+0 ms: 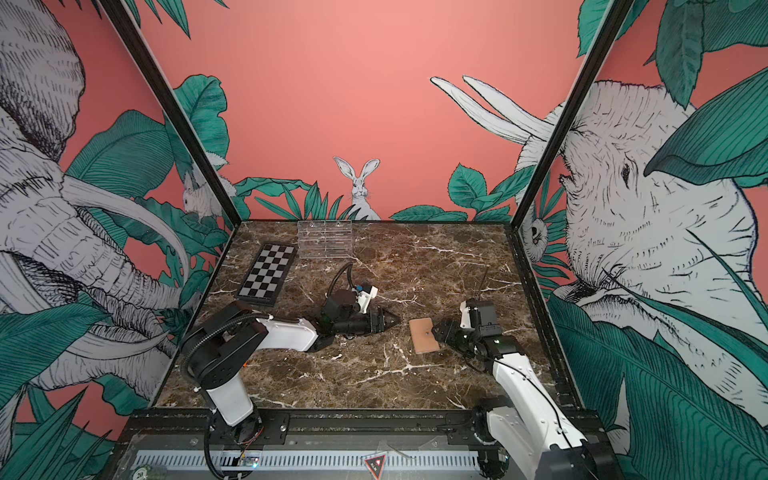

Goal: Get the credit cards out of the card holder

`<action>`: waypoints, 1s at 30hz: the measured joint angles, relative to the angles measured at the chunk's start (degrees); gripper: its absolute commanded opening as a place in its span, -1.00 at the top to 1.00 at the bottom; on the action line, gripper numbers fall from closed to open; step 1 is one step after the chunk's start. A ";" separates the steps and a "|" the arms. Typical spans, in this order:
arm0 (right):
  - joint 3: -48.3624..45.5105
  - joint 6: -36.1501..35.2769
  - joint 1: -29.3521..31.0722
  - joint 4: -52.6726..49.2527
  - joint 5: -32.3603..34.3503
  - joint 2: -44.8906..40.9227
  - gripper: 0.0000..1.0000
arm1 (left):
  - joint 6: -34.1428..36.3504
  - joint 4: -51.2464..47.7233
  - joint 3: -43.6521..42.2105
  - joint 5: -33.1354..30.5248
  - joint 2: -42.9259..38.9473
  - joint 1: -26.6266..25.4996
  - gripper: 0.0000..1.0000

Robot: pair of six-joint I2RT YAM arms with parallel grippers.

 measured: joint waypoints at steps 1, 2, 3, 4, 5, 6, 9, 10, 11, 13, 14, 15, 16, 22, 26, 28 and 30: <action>-0.50 -0.31 -0.24 0.63 -0.46 0.55 -0.08 | -1.40 1.60 -0.07 0.02 0.90 -0.44 -0.58; -1.11 -0.59 -0.44 1.27 -0.94 1.07 0.04 | -2.89 3.32 -0.17 0.07 1.88 -0.94 -0.57; -1.75 -0.81 -0.63 1.79 -1.31 1.53 0.14 | -3.89 4.52 -0.26 0.09 2.58 -1.27 -0.56; -2.40 -1.11 -0.70 2.27 -1.55 1.92 0.24 | -5.20 5.95 -0.39 0.09 3.45 -1.73 -0.54; -2.97 -1.16 -0.90 2.64 -1.77 2.23 0.31 | -6.21 7.06 -0.48 0.09 4.20 -2.10 -0.52; -3.41 -1.25 -0.94 2.80 -1.86 2.43 0.34 | -6.95 7.98 -0.59 0.09 4.81 -2.38 -0.51; -4.42 -1.75 -1.27 3.82 -1.99 2.89 0.42 | -9.03 9.46 -0.96 0.04 6.03 -3.21 -0.49; -4.66 -1.92 -1.31 4.33 -2.14 3.06 0.45 | -9.55 9.70 -1.07 0.04 6.21 -3.37 -0.47; -4.92 -2.03 -1.40 4.94 -2.23 3.32 0.49 | -9.90 9.88 -1.09 0.00 6.29 -3.61 -0.45; -5.40 -2.10 -1.42 6.16 -2.45 3.87 0.51 | -10.47 10.25 -1.09 -0.04 6.32 -3.98 -0.42; -5.68 -2.16 -1.42 6.84 -2.58 4.26 0.51 | -10.75 10.45 -1.09 -0.07 6.34 -4.20 -0.42; -5.95 -2.21 -1.42 7.56 -2.75 4.68 0.52 | -11.02 10.56 -1.05 -0.07 6.43 -4.37 -0.42; -6.27 -2.21 -1.42 8.46 -2.95 5.20 0.53 | -11.19 10.73 -1.01 -0.09 6.60 -4.59 -0.41; -7.19 -1.97 -1.42 12.46 -4.11 7.32 0.58 | -11.47 10.69 -0.37 -0.07 8.52 -4.92 -0.36; -7.30 -1.88 -1.42 14.93 -4.52 9.22 0.61 | -11.72 10.73 0.90 0.00 10.43 -5.07 -0.35; -7.30 -1.90 -1.42 15.96 -4.68 10.58 0.64 | -11.87 10.91 1.27 0.09 10.95 -5.18 -0.34; -7.32 -1.88 -1.51 16.90 -4.81 11.87 0.68 | -11.91 10.88 1.57 0.09 11.13 -5.18 -0.32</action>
